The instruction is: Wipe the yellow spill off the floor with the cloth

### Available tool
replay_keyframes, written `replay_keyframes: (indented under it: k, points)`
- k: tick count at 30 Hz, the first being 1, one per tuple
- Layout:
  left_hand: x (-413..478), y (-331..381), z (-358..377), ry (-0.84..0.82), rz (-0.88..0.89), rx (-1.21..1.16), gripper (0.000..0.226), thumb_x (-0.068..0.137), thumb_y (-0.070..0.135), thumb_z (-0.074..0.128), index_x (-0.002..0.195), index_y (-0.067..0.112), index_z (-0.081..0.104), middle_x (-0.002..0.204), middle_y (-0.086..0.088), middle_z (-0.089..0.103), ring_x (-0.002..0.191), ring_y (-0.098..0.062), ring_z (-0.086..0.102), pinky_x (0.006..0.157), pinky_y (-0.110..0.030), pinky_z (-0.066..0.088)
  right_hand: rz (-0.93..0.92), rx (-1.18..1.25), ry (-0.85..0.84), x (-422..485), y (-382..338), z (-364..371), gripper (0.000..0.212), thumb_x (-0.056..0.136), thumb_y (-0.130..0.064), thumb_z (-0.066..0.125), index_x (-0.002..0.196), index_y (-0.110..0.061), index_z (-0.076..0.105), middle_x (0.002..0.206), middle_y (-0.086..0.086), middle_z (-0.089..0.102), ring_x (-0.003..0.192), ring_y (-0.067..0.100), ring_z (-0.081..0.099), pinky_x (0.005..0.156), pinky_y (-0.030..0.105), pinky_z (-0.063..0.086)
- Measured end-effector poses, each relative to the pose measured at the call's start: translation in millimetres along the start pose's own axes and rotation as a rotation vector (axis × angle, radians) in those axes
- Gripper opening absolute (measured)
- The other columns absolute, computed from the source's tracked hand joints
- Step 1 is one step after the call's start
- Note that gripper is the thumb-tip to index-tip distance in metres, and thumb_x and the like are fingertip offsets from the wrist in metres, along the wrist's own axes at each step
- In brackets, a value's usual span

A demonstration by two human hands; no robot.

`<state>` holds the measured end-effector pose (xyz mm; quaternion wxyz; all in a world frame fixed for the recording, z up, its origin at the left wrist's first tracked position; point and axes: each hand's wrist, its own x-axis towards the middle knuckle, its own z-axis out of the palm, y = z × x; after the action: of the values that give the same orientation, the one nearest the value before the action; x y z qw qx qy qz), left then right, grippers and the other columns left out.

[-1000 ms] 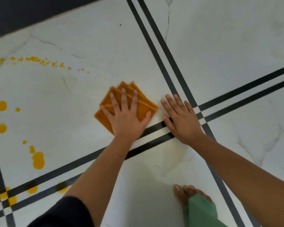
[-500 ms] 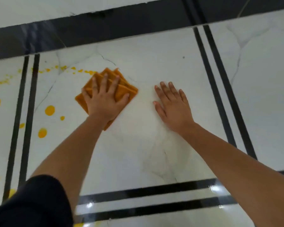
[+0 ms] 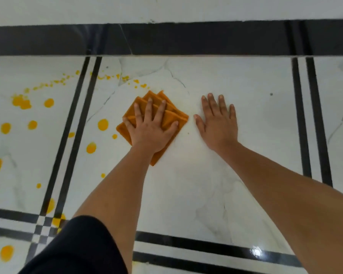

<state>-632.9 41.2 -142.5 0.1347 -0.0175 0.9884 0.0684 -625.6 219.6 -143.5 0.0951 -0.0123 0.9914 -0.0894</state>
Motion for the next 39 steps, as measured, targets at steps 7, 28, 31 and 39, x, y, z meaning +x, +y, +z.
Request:
replay_keyframes:
  k: [7, 28, 31, 39]
  points:
    - [59.2, -32.8, -10.7, 0.059, 0.043, 0.054, 0.074, 0.08, 0.077, 0.018, 0.144, 0.048, -0.005, 0.158, 0.006, -0.008, 0.143, -0.031, -0.014, 0.108, -0.064, -0.004, -0.074, -0.014, 0.017, 48.9, -35.2, 3.0, 0.058, 0.098, -0.048, 0.011, 0.15, -0.025, 0.003, 0.159, -0.003, 0.002, 0.146, 0.02, -0.004, 0.116, 0.042, -0.001]
    - [112.8, -86.2, -35.8, 0.1, 0.129, 0.074, 0.077, 0.078, 0.079, 0.007, 0.146, 0.042, 0.001, 0.158, 0.004, 0.001, 0.144, -0.029, -0.008, 0.11, -0.062, -0.003, -0.011, -0.025, 0.025, 52.5, -36.7, 5.6, 0.067, 0.089, -0.054, 0.001, 0.149, -0.027, 0.012, 0.158, -0.005, 0.011, 0.146, 0.017, 0.002, 0.115, 0.039, 0.002]
    - [101.7, -85.8, -27.8, 0.144, 0.031, 0.037, 0.079, 0.078, 0.079, 0.006, 0.146, 0.041, -0.003, 0.158, 0.003, -0.002, 0.144, -0.031, -0.009, 0.11, -0.062, -0.006, -0.012, -0.035, 0.025, 52.6, -36.6, 7.0, 0.066, 0.089, -0.053, 0.0, 0.149, -0.027, 0.009, 0.158, -0.005, 0.008, 0.146, 0.017, 0.0, 0.115, 0.039, 0.001]
    - [103.1, -106.6, -28.3, 0.165, -0.087, 0.007, 0.081, 0.076, 0.081, 0.005, 0.146, 0.042, 0.0, 0.158, 0.003, 0.001, 0.144, -0.03, -0.007, 0.11, -0.063, -0.003, -0.03, -0.031, 0.033, 53.0, -37.7, 8.4, 0.073, 0.083, -0.055, -0.005, 0.15, -0.027, 0.006, 0.159, -0.004, 0.005, 0.146, 0.018, -0.002, 0.116, 0.04, -0.002]
